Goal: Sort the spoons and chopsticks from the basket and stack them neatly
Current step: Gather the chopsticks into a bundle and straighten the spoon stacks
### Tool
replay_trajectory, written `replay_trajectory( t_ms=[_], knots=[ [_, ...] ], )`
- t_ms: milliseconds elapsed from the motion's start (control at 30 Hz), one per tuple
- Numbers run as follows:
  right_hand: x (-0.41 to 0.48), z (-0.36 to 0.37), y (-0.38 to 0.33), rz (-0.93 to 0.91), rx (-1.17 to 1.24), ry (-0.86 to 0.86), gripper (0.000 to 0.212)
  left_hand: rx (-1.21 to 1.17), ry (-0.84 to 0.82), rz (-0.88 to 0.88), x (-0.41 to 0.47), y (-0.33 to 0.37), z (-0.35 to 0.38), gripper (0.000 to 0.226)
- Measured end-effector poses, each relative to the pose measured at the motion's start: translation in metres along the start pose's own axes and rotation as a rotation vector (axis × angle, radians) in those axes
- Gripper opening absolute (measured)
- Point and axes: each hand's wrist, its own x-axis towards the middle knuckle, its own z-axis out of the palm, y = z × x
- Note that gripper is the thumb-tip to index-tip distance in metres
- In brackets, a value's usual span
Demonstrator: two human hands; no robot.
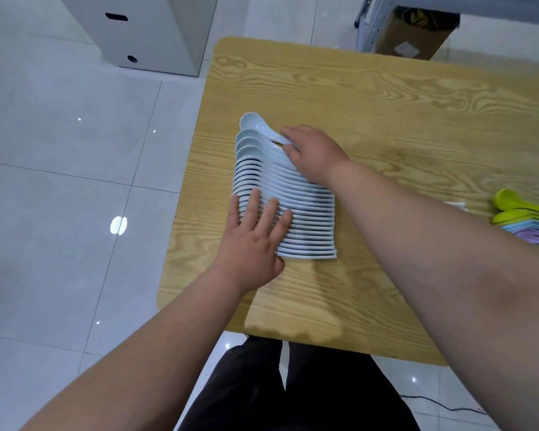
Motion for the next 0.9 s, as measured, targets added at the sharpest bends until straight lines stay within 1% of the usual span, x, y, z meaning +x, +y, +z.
replay_trajectory(
  t_ms=[100,200,267,333,467,600,700,733,900],
  knots=[
    [0.002,-0.001,0.000,-0.003,0.031,-0.007,0.041,-0.001,-0.009,-0.001,-0.001,0.001,0.001,0.080],
    [-0.005,-0.004,-0.002,0.048,0.133,-0.013,0.034,-0.001,-0.006,0.006,0.000,-0.001,0.000,0.082],
    [-0.009,-0.003,-0.003,0.071,0.178,-0.014,0.035,-0.004,-0.003,0.019,0.000,-0.003,0.001,0.085],
    [-0.013,-0.002,-0.003,0.065,0.196,-0.025,0.037,-0.030,0.011,0.023,0.001,-0.003,0.002,0.083],
    [-0.016,-0.001,-0.003,0.058,0.210,-0.029,0.035,-0.053,0.017,0.041,0.000,-0.005,-0.002,0.068],
    [-0.019,0.001,-0.004,0.053,0.225,-0.018,0.036,-0.106,0.086,0.167,-0.006,-0.009,0.001,0.037],
    [-0.020,0.004,-0.003,0.056,0.231,-0.010,0.037,-0.122,0.166,0.226,-0.008,-0.008,0.002,0.016],
    [-0.020,0.004,-0.003,0.053,0.232,-0.010,0.037,-0.118,0.196,0.240,-0.010,-0.008,0.002,0.011],
    [-0.020,0.004,-0.003,0.050,0.218,-0.024,0.037,-0.092,0.315,0.238,-0.015,-0.007,0.004,0.003]
  ],
)
